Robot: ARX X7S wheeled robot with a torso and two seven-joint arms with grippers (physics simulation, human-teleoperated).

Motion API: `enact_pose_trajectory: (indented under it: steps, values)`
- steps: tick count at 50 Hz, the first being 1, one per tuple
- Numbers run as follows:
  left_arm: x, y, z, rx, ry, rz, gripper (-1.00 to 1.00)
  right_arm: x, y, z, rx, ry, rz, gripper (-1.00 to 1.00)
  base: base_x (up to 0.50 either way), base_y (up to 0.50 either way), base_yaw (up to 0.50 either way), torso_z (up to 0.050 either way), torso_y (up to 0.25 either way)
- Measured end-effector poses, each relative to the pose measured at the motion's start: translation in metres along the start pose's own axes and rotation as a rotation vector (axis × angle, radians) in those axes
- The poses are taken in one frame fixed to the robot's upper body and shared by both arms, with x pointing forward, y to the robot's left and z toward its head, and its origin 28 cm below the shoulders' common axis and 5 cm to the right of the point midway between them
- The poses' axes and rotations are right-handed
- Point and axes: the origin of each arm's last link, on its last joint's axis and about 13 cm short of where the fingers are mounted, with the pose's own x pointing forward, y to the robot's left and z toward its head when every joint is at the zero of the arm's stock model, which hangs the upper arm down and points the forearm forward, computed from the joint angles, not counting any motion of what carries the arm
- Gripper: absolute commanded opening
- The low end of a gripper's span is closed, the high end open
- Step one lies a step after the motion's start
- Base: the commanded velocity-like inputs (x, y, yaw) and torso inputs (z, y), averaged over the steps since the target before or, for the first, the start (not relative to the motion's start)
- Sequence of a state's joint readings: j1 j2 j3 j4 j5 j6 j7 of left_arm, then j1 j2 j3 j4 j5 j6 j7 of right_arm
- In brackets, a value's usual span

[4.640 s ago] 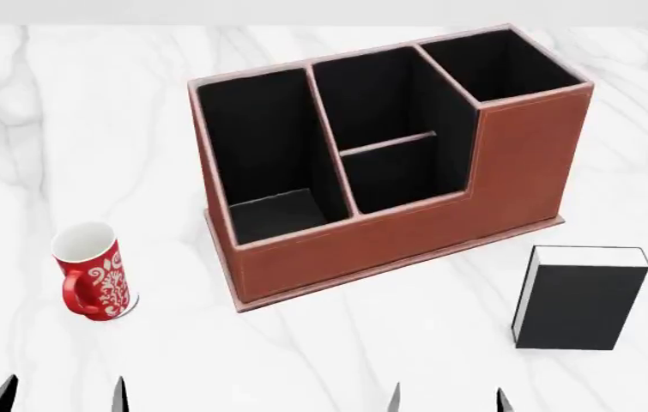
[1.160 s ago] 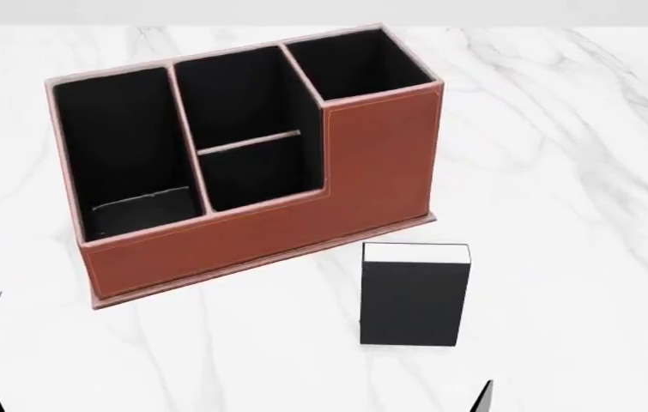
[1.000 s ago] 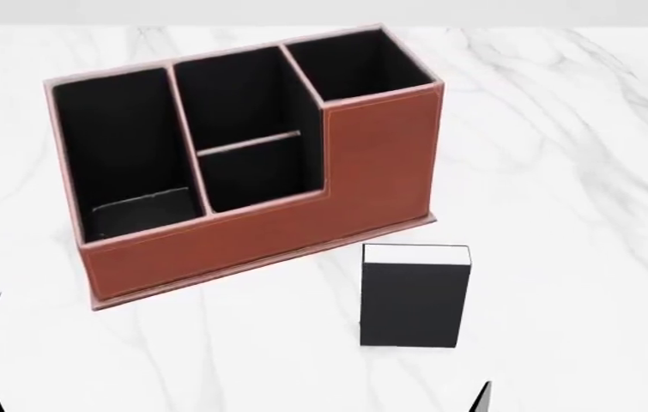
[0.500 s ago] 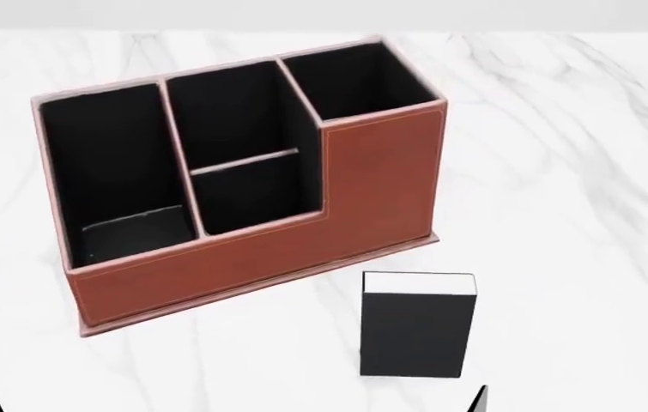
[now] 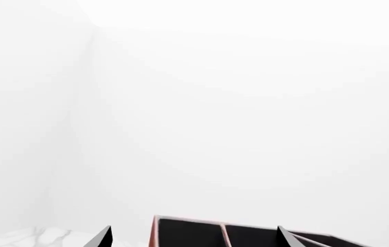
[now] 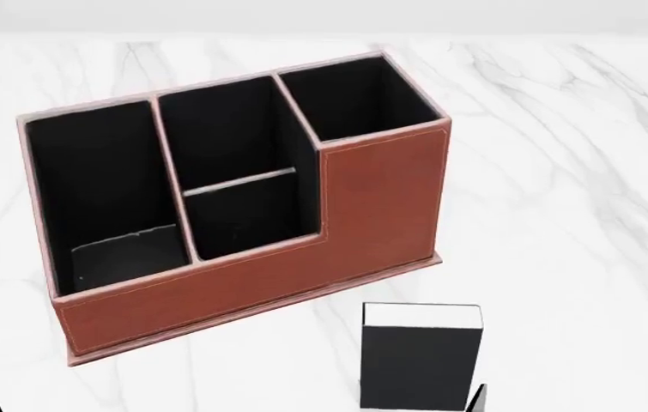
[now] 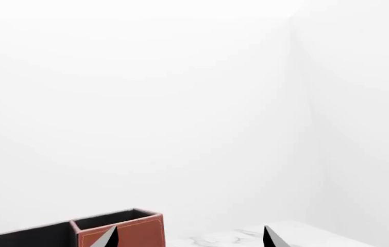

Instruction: Pick up the book and place it in the back compartment of the caddy.

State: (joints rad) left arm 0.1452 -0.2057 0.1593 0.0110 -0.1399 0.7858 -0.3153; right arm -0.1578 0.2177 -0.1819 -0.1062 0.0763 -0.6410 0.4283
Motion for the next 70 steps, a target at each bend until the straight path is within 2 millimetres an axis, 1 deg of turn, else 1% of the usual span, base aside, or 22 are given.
enact_pose_trajectory:
  steps: [70]
  values:
    - [-0.0004,-0.0002,-0.0005,0.002,0.001,0.000,1.00,0.0005,0.0005,-0.0017,-0.002,0.006,0.003,1.00,0.13,0.00,0.00,0.000,0.000]
